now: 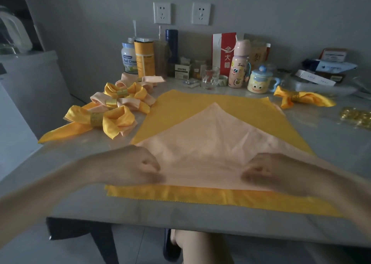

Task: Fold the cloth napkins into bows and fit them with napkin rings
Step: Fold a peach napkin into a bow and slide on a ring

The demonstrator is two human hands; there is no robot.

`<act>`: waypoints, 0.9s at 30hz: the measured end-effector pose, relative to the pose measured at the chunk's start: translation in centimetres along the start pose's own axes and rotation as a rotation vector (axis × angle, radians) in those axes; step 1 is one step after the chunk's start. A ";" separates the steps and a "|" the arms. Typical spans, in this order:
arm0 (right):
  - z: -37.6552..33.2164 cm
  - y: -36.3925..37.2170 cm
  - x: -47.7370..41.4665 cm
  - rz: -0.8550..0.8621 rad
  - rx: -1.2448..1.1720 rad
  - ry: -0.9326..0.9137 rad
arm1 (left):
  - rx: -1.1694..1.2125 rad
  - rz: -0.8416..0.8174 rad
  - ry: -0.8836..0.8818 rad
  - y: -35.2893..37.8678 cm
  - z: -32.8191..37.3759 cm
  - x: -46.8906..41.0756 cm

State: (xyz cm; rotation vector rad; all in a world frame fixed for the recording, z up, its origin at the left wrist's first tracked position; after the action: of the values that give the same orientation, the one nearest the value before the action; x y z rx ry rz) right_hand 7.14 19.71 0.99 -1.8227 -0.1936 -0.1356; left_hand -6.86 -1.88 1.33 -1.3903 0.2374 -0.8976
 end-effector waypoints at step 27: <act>16.8 -5.6 -15.1 0.614 -0.449 0.298 | 0.726 0.311 -0.135 -6.3 6.1 -26.5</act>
State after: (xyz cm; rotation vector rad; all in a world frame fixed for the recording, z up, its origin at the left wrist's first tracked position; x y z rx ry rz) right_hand -8.94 36.48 -0.92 -2.1923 0.6514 -0.0137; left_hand -23.05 20.69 -0.85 -0.7060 0.0114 -0.5418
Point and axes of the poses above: each hand's wrist, its own x-axis away from the middle knuckle, its own y-axis out of the palm, z = x × y, the point moved 8 cm from there along -x, towards the middle knuckle, and after that the axes turned 9 degrees about -y, right-handed, at the moved point
